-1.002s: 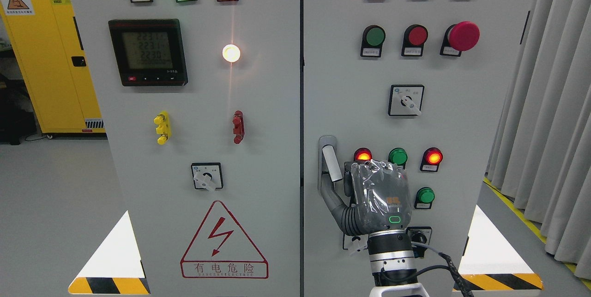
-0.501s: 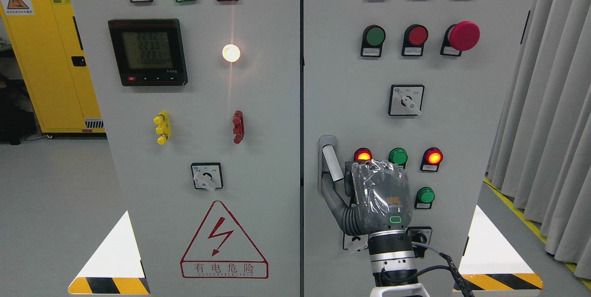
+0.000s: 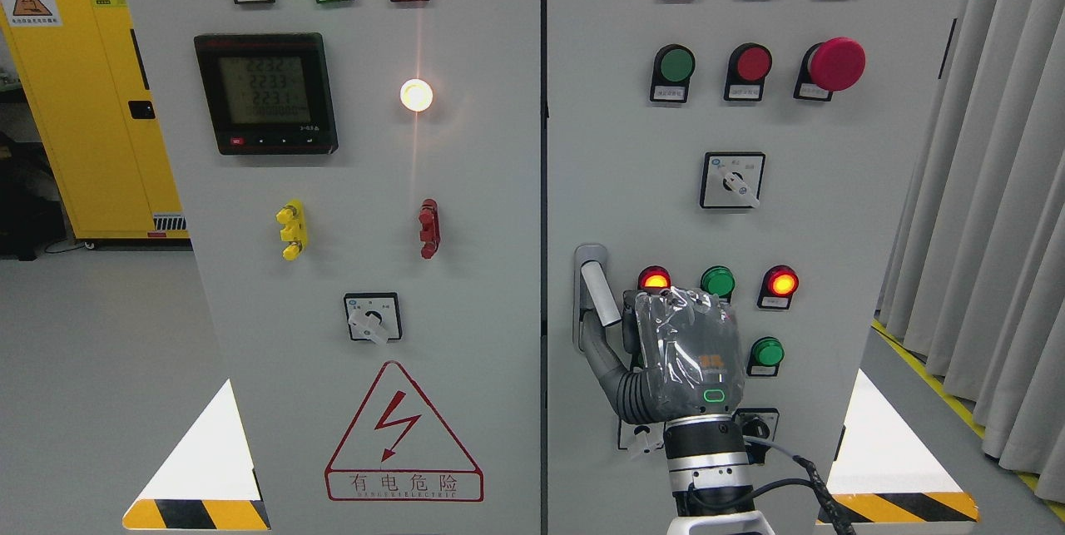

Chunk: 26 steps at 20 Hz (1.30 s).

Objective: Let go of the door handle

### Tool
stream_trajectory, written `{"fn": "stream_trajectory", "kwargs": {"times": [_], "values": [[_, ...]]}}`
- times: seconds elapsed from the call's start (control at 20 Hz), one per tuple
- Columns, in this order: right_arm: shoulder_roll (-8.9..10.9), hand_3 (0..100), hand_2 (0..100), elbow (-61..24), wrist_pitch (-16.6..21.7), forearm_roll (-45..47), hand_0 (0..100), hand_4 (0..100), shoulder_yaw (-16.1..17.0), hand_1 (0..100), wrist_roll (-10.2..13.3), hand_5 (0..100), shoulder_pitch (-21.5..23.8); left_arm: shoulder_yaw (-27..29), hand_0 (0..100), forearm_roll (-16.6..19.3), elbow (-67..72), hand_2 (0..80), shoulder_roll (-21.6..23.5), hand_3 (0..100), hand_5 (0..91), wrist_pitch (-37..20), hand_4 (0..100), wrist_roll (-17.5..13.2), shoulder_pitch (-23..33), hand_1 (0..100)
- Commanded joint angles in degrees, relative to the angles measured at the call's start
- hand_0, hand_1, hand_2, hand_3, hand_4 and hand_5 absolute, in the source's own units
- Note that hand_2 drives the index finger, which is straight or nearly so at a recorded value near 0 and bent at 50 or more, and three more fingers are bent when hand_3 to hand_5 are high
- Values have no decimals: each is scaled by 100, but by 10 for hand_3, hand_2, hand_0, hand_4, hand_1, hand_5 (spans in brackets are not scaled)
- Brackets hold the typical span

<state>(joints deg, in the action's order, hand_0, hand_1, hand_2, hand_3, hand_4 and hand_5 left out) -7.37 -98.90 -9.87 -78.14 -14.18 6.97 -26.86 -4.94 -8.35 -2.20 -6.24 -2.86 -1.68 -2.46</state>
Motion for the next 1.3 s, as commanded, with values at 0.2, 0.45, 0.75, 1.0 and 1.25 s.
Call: {"fn": "stream_trajectory", "kwargs": {"times": [0.2,0.45,0.75,1.0,1.25], "values": [[8,1000,928,-51,12,0,635,964,65,442,6,905,15,2,120,0,0,0,0,0,0,-4,0,1,0,556],[8,1000,928,-51,12,0,627,963,73,443,6,904,6,2,120,0,0,0,0,0,0,-4,0,1,0,556],[8,1000,928,-59,12,0,615,963,91,451,15,905,6,2,120,0,0,0,0,0,0,-4,0,1,0,556],[17,1000,927,-59,12,0,605,965,100,456,15,904,15,2,120,0,0,0,0,0,0,-4,0,1,0,556],[17,1000,927,-68,12,0,588,964,109,461,24,905,15,2,120,0,0,0,0,0,0,-4,0,1,0,556]]}}
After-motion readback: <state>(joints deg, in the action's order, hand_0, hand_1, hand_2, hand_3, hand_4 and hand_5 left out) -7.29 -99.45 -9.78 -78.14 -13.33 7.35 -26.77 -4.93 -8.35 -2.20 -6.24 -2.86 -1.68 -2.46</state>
